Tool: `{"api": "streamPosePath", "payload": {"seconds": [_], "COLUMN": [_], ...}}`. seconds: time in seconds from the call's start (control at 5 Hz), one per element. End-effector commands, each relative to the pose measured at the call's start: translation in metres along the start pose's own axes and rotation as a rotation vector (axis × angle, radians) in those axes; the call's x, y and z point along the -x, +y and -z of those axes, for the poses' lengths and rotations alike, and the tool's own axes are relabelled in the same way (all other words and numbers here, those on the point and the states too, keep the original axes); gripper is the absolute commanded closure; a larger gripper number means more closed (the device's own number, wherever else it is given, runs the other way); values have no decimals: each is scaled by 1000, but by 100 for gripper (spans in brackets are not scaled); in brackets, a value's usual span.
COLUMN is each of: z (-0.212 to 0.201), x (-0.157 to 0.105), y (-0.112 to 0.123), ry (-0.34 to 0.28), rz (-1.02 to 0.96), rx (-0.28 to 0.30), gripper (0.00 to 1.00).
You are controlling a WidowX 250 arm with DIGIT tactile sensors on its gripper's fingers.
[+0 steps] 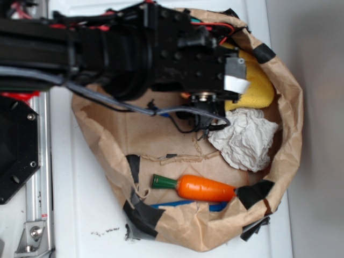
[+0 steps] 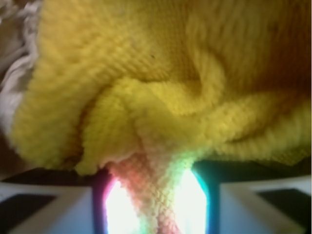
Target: Grab the yellow cloth.
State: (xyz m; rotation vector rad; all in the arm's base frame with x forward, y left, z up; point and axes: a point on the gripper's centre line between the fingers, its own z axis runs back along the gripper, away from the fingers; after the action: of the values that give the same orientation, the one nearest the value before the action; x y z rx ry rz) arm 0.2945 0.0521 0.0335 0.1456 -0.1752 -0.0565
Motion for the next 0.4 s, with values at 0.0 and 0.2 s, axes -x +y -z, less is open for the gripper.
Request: {"api": "streamPosePath", "payload": {"seconds": [0.0, 0.2], "z": [-112, -158], "x": [1, 17], "y": [10, 0], "ry": [-165, -145], "rz": [27, 80], "rx": [200, 210], "gripper": [100, 100]}}
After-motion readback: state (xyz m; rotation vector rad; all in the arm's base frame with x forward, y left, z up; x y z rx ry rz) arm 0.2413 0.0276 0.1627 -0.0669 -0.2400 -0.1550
